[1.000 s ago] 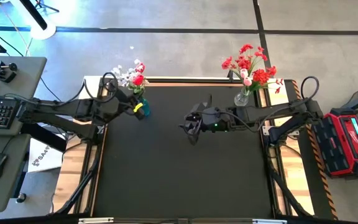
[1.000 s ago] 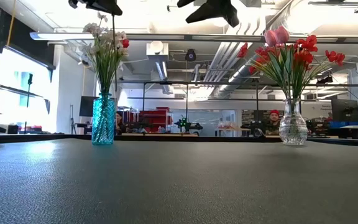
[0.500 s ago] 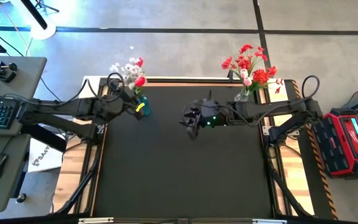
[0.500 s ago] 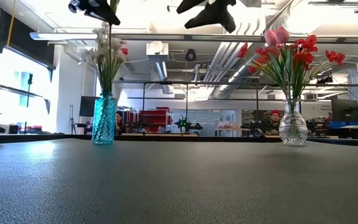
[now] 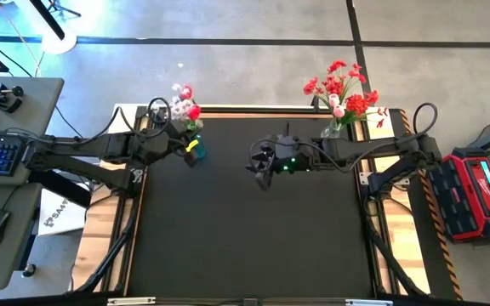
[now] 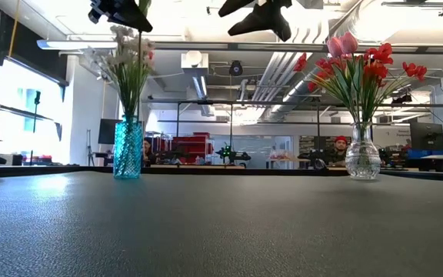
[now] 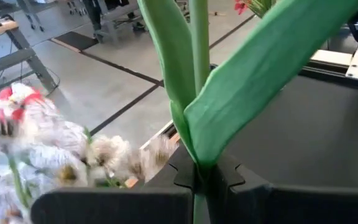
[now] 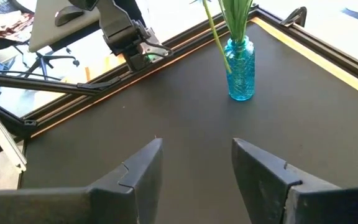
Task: Sort flowers into vase by color
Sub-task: Put the red flower into the blue vase
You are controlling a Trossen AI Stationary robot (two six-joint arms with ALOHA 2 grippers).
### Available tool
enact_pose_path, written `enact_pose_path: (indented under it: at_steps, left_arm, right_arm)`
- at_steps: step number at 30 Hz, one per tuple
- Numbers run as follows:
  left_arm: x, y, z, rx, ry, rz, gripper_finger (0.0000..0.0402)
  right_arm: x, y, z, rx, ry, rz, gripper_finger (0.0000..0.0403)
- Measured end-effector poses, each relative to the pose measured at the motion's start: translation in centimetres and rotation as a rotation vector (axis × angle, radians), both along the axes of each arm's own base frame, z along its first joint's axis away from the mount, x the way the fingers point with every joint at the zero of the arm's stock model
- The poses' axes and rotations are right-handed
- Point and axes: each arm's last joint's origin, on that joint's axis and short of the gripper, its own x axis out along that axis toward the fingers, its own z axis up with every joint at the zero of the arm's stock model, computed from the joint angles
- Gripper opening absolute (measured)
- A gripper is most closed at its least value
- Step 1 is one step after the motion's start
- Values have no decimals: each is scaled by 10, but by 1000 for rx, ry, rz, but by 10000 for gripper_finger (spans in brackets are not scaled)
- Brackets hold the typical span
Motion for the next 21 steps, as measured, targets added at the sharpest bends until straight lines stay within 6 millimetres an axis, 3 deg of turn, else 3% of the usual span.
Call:
enact_pose_path:
  at_steps: [10, 21]
  left_arm:
    - [-1, 0, 4, 50, 40, -43, 0]
    - [-7, 12, 31, 86, 74, -33, 0]
  right_arm:
    - [0, 1, 0, 7, 0, 7, 177]
    - [0, 1, 0, 22, -3, 2, 177]
